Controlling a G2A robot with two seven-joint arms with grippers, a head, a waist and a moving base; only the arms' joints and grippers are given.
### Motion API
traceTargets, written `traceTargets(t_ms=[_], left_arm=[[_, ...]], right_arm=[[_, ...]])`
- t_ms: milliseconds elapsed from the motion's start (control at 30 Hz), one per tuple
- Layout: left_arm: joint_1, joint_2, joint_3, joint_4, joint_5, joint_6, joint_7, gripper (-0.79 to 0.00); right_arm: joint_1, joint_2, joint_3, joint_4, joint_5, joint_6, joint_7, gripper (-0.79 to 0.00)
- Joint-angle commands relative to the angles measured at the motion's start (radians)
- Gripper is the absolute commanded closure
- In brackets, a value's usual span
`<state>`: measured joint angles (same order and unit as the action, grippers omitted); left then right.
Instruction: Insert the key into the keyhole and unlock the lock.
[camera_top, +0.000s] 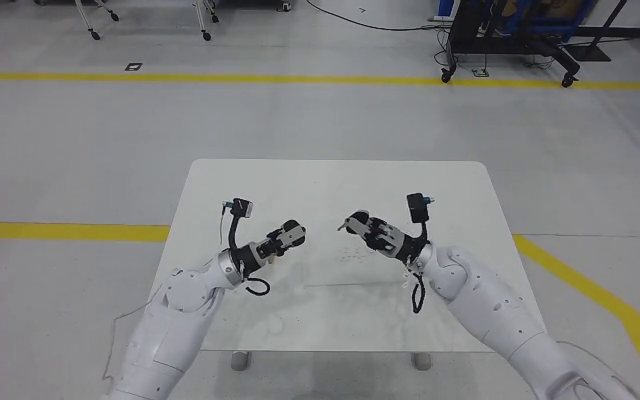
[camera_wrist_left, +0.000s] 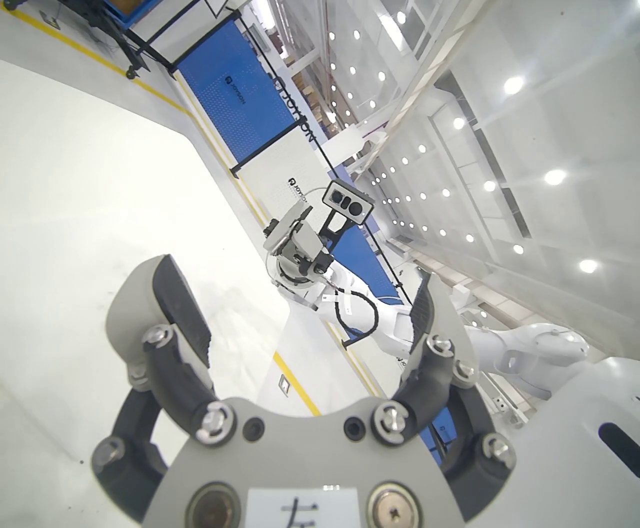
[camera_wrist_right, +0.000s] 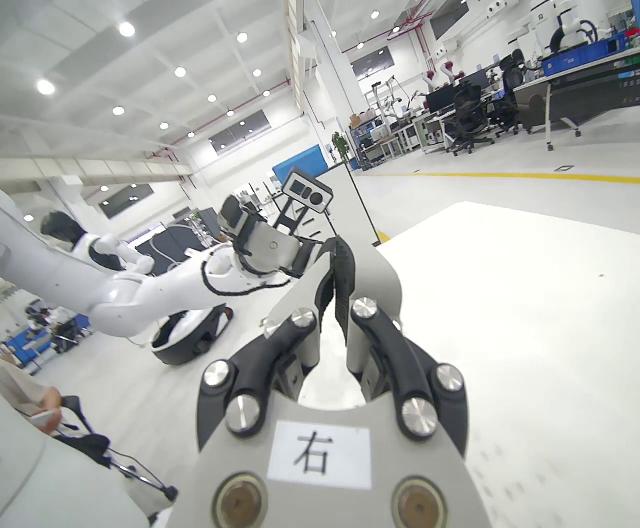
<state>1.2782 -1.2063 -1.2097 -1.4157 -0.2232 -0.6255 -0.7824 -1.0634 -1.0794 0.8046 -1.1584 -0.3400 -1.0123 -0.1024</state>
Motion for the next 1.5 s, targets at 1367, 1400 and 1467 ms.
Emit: traceTargets(t_ms=[1367,1400,1467], left_arm=[[-0.038,0.007,0.082,0.047,0.036,0.018,-0.012,0.000],[-0.037,0.008,0.083,0.047,0.041,0.019,-0.008,0.000],[-0.036,0.008,0.082,0.045,0.046,0.020,0.002,0.000]], right_arm=[[0.054,-0.114,-0.068,0.134,0.664,0.000,0.585,0.000],[0.052,-0.115,-0.064,0.134,0.666,0.000,0.590,0.000],[0.048,-0.117,-0.056,0.134,0.672,0.000,0.603,0.000]])
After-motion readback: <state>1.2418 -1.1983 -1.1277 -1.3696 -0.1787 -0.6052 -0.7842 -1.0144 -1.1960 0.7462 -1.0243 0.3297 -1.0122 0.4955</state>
